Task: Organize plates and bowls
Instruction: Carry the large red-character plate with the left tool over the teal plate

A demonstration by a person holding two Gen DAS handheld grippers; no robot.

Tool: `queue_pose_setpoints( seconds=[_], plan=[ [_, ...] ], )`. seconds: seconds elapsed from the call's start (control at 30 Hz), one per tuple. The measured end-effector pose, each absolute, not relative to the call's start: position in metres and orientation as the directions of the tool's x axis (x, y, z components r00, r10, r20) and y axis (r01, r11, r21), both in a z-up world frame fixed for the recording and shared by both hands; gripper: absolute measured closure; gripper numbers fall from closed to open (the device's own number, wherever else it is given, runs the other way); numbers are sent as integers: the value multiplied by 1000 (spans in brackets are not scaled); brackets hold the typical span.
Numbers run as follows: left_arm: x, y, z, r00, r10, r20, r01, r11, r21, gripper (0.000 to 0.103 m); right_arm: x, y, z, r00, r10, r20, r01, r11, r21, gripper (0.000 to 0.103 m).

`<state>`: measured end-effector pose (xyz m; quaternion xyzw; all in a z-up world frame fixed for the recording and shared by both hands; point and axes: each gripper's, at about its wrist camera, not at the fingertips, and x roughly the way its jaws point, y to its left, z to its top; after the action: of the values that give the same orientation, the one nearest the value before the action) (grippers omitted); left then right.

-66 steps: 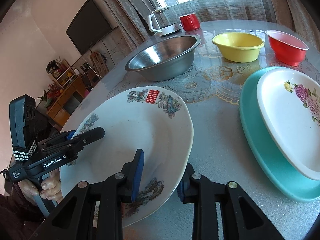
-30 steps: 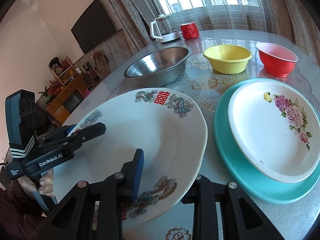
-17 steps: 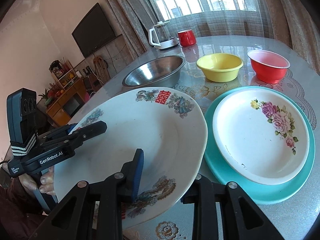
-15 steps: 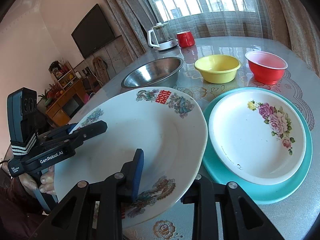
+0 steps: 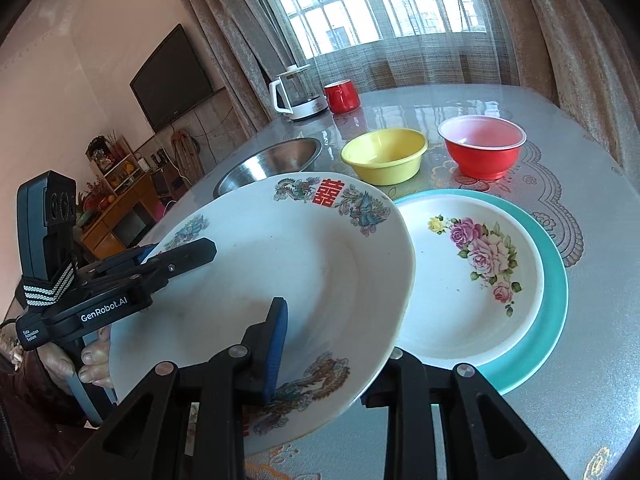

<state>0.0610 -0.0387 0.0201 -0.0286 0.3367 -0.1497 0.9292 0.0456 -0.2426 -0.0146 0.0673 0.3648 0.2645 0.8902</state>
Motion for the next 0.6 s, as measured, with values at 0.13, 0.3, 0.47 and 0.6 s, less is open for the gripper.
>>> queue_pose_setpoints(
  seconds=[0.13, 0.3, 0.47, 0.6],
  plan=[
    [71, -57, 25, 726, -311, -614, 277, 949, -153, 62, 47, -260, -11, 609, 506, -610, -407, 860, 307, 74],
    [87, -84, 25, 715, -331, -616, 305, 940, -152, 62, 52, -285, -7, 634, 476, -609, -378, 878, 293, 74],
    [108, -111, 13, 691, -334, -641, 312, 938, -153, 62, 64, -308, -12, 638, 440, -632, -343, 897, 279, 74],
    [121, -124, 3, 669, -328, -666, 308, 939, -153, 62, 74, -319, -20, 632, 422, -650, -325, 906, 272, 74]
  ],
)
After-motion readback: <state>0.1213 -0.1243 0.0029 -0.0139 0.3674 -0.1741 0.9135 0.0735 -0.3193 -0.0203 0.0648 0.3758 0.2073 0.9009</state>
